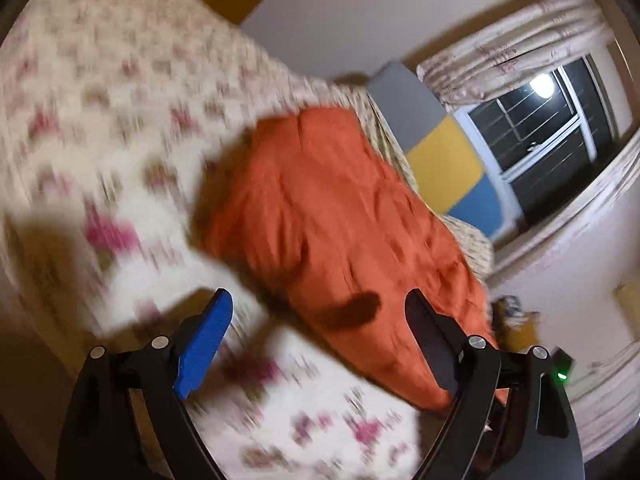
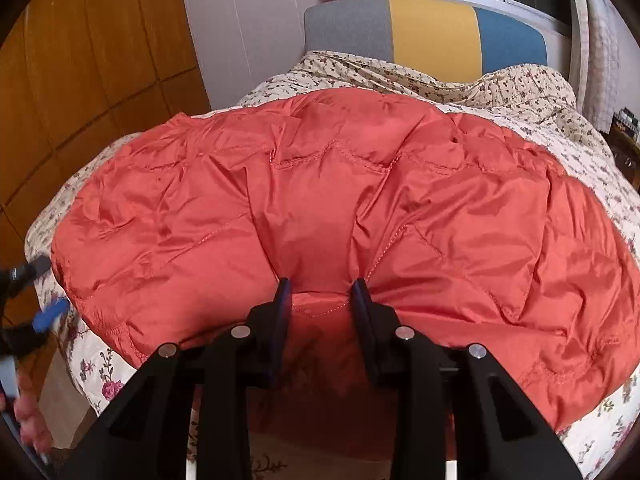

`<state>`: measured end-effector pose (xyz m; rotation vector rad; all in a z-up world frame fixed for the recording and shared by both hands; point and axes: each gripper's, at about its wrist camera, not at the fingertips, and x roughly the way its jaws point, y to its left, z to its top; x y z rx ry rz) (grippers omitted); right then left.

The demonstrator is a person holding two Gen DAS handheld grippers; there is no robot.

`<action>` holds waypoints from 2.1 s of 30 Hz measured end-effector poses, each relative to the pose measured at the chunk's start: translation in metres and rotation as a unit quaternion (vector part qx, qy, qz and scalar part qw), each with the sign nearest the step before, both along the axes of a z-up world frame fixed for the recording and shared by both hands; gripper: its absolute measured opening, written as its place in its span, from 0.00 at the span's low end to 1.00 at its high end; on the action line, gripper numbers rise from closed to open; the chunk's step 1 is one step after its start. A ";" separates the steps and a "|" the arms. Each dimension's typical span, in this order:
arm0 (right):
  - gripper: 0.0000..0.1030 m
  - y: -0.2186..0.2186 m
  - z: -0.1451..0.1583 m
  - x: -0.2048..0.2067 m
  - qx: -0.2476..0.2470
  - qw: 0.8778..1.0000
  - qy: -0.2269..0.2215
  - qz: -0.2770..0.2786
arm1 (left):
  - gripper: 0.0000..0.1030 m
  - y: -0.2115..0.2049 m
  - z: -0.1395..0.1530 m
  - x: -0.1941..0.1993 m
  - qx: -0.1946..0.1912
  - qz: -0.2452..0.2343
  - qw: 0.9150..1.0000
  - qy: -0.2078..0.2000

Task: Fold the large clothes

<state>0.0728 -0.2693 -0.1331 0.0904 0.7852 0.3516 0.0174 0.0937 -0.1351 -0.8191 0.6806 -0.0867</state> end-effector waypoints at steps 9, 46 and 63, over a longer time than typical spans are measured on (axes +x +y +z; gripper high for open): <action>0.30 -0.007 0.000 -0.005 0.015 1.000 -0.001 0.005 | 0.84 0.020 -0.008 0.049 -0.088 0.049 0.995 0.003; 0.42 -0.104 0.017 -0.017 0.233 0.972 0.003 -0.032 | 0.30 -0.222 0.142 0.047 0.301 -0.198 0.906 -0.220; 0.39 -0.231 0.002 -0.068 0.208 0.960 0.032 -0.184 | 0.30 -0.322 0.115 0.051 0.366 -0.273 0.859 -0.232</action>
